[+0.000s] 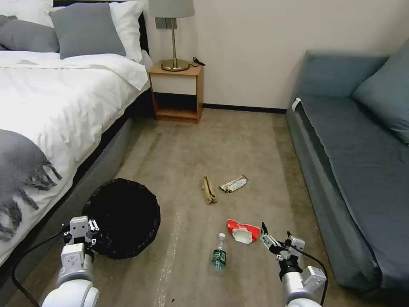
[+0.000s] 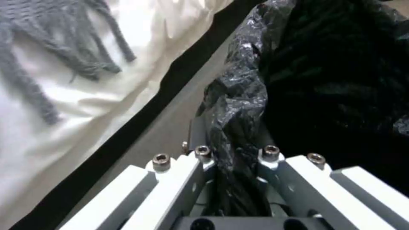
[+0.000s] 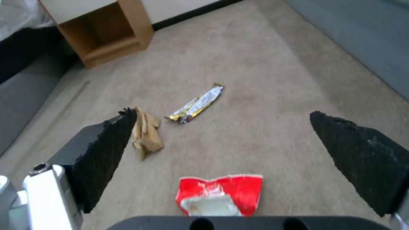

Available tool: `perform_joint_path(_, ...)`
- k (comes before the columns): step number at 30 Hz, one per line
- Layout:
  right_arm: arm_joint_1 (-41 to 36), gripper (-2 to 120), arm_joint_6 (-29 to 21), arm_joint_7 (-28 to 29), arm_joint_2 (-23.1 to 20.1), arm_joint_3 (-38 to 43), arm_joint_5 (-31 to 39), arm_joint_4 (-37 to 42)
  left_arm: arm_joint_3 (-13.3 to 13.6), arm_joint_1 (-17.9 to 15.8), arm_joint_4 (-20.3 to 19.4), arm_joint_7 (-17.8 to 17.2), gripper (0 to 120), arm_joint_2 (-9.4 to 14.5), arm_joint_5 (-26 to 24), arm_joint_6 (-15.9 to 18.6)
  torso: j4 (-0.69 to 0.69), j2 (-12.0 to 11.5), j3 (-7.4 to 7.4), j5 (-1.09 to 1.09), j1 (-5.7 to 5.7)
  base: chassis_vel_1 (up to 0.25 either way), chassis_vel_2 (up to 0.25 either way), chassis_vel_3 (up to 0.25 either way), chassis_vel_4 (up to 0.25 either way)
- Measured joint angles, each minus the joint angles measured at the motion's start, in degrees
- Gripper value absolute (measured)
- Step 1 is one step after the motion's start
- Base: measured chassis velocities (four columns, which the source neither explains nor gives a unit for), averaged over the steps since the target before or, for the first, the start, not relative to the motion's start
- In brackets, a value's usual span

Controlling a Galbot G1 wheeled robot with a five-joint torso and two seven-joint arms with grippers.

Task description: Pick up the trash bin, then pick up the garbage on the floor and place it into the trash bin.

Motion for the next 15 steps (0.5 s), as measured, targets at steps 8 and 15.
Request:
perform_joint_path(8, 0.16, 100, -0.99, -1.85, -0.48, -0.27, -1.95, 0.18, -0.09, -0.2, 0.36, 0.08, 4, -0.06, -0.16, -0.21, 0.0, -0.01, 0.0, 0.0, 0.0, -0.046, 0.054, 0.048, -0.053)
perform_joint_path(15, 1.88, 100, -3.2, -1.96, -1.89, -0.81, -2.57, -0.99, -0.87, 0.23, 0.47, 0.15, 4, -0.1, -0.55, -0.8, 0.0, -0.01, 0.0, 0.0, 0.0, 0.0, 0.0, 0.0, 0.0)
